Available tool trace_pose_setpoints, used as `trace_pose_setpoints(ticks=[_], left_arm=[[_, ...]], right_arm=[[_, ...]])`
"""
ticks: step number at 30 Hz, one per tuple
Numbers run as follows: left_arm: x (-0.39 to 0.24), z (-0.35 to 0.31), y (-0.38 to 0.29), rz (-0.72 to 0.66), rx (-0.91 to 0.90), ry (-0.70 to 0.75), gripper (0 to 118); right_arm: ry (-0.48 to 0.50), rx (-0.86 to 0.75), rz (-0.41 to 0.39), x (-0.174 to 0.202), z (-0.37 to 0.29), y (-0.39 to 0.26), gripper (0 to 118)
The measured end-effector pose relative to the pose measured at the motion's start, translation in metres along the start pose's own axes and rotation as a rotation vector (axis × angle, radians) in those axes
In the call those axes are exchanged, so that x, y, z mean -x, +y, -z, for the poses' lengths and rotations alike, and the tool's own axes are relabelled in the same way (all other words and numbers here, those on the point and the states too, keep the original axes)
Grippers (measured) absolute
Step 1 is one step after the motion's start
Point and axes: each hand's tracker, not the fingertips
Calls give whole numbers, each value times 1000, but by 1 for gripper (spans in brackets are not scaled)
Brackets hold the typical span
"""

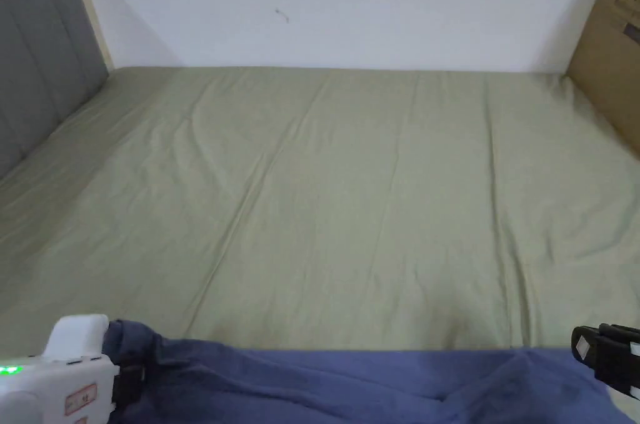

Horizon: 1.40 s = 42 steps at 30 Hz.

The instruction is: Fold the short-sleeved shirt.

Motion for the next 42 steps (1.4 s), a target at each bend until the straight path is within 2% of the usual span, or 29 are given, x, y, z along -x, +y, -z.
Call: trace_pose_setpoints(ticks=[1, 2, 8, 10, 12, 13, 14, 16, 17, 18, 21, 23, 24, 25, 26, 27, 28, 29, 32, 36, 38, 40, 42], left_arm=[[-7, -3, 3, 48, -5, 41, 9], [-13, -8, 6, 42, -6, -15, 9], [-83, -3, 39, -260, 90, -599, 9], [-122, 14, 45, -242, 155, -664, 12], [-157, 28, 44, -178, 184, -639, 13], [-179, 35, 42, -141, 196, -628, 18], [-190, 43, 41, -125, 220, -634, 31], [-208, 63, 37, -137, 313, -689, 87], [-216, 66, 33, -173, 344, -752, 110], [-217, 66, 32, -196, 355, -784, 118], [-204, 50, 37, -242, 262, -835, 116], [-188, 36, 42, -225, 193, -773, 116], [-178, 29, 44, -191, 160, -729, 111], [-171, 21, 45, -156, 125, -685, 97], [-165, 17, 45, -118, 96, -640, 65], [-166, 16, 45, -70, 92, -585, 9], [-169, 19, 42, -19, 107, -504, 0], [-171, 22, 39, 5, 124, -504, 0], [-189, 43, 27, 1, 240, -622, 0], [-235, 74, 12, 75, 382, -764, 0], [-260, 91, 0, 102, 474, -765, 0], [-272, 91, -6, 111, 451, -776, 0], [-265, 85, -1, 61, 434, -808, 0]], right_arm=[[3, -6, -1, -1, -2, 0, 0], [7, -10, 1, -3, -4, 0, 0], [30, -35, 45, -14, -15, -6, 0], [36, -35, 55, -19, -19, -10, 0], [30, -34, 59, -24, -21, -13, 0], [24, -31, 64, -27, -23, -14, 0], [22, -30, 73, -34, -22, -15, 0], [21, -31, 96, -42, -22, -15, 0], [22, -33, 104, -45, -23, -14, 0], [21, -36, 110, -47, -23, -14, 0], [26, -50, 115, -52, -24, -11, 0], [25, -54, 112, -52, -23, -10, 0], [25, -55, 112, -53, -22, -9, 0], [29, -56, 113, -54, -21, -9, 0], [33, -56, 114, -55, -19, -8, 0], [35, -56, 115, -55, -17, -8, 0], [36, -55, 115, -55, -16, -9, 0], [36, -53, 116, -56, -14, -9, 0], [42, -42, 124, -57, -9, -12, 0], [41, -25, 122, -55, -8, -15, 0], [34, -7, 112, -54, -5, -16, 0], [28, 1, 107, -53, -5, -16, 0], [32, 0, 106, -51, -6, -15, 0]])
